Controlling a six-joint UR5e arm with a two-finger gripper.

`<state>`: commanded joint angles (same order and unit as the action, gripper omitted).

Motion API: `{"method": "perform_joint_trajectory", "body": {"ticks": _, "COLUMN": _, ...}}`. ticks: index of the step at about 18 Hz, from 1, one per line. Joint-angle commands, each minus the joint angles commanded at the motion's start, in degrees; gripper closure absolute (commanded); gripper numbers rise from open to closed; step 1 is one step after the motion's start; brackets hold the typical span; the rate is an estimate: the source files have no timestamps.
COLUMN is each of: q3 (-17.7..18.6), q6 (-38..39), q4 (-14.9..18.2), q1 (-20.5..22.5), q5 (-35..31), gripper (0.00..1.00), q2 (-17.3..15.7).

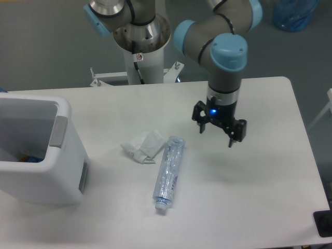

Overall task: Place the trash in the trash can
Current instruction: 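Move the open gripper over the crumpled white tissue and lower it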

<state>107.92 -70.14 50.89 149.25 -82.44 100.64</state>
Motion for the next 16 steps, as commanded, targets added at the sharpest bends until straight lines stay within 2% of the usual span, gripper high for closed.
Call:
{"method": "perform_joint_trajectory", "body": {"ticks": 3, "q3": 2.29, "q6": 0.09, "q4": -0.09, "q1": -2.20, "q5": 0.00, "gripper": 0.00, "q2": -0.88}}
{"method": "perform_joint_trajectory", "body": {"ticks": 8, "q3": 4.22, "q6": 3.86, "q4": -0.09, "q1": -7.47, "q5": -0.61, "gripper": 0.00, "q2": -0.18}}
{"method": "perform_joint_trajectory", "body": {"ticks": 12, "q3": 7.99, "q6": 4.22, "q4": 0.26, "q1": -10.63, "q5": -0.79, "gripper": 0.00, "q2": -0.18}}
{"method": "perform_joint_trajectory", "body": {"ticks": 14, "q3": 10.11, "q6": 4.13, "q4": 0.09, "q1": -11.17, "q5": -0.70, "gripper": 0.00, "q2": -0.09}}
{"method": "perform_joint_trajectory", "body": {"ticks": 16, "q3": 10.38, "q6": 4.22, "q4": 0.18, "q1": -11.26, "q5": -0.79, "gripper": 0.00, "q2": 0.17}}
